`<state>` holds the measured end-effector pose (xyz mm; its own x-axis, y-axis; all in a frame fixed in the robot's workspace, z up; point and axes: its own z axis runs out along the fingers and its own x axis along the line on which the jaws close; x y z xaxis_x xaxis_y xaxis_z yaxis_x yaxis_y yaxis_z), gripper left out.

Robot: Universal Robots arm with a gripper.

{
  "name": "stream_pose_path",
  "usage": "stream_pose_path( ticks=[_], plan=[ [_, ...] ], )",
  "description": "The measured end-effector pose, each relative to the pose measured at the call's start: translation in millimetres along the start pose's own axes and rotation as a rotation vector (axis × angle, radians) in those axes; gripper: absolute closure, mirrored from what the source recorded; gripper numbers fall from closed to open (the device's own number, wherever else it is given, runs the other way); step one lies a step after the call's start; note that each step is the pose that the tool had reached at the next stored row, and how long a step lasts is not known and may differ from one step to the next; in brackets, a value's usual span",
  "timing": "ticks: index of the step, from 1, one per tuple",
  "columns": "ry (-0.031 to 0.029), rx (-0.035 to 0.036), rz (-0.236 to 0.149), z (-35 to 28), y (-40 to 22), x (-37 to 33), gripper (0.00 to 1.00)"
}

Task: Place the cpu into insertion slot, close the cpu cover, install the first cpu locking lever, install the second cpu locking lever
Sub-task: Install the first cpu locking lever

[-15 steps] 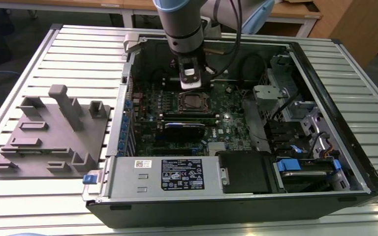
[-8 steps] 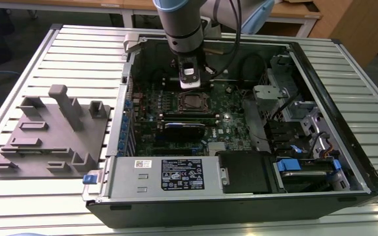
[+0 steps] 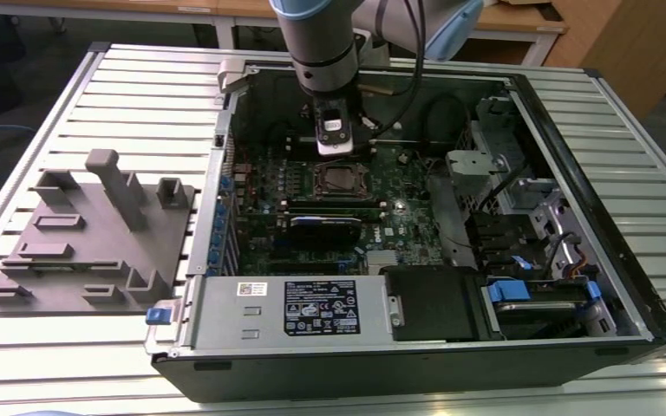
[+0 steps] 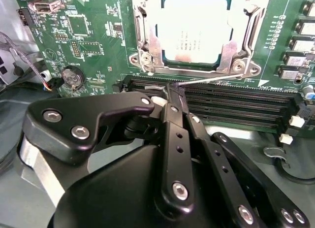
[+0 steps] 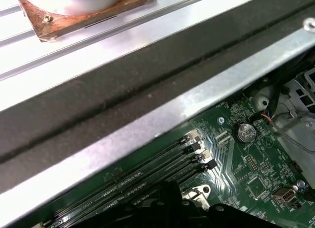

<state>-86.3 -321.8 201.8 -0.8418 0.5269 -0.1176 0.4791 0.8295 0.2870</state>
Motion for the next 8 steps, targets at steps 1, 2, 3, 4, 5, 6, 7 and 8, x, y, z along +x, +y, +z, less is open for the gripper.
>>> stream_pose_path(
  ticks=[1, 2, 3, 4, 5, 6, 7, 8],
  plan=[
    [-0.0008, 0.0007, 0.000, 0.2, -0.1, 0.0, 0.90],
    [-0.0013, 0.0010, -0.001, 0.4, -0.1, 0.0, 0.90],
    [-0.0018, 0.0010, -0.001, 0.6, -0.2, 0.1, 0.90],
    [-0.0025, 0.0013, -0.001, 1.0, -0.3, 0.1, 0.90],
    [-0.0031, 0.0019, -0.001, 1.3, -0.4, 0.2, 0.90],
    [-0.0038, 0.0027, -0.002, 1.6, -0.5, 0.2, 0.90],
    [-0.0046, 0.0037, -0.002, 1.8, -0.5, 0.3, 0.90],
    [-0.0052, 0.0043, -0.003, 2.1, -0.4, 0.4, 0.90]
  ],
)
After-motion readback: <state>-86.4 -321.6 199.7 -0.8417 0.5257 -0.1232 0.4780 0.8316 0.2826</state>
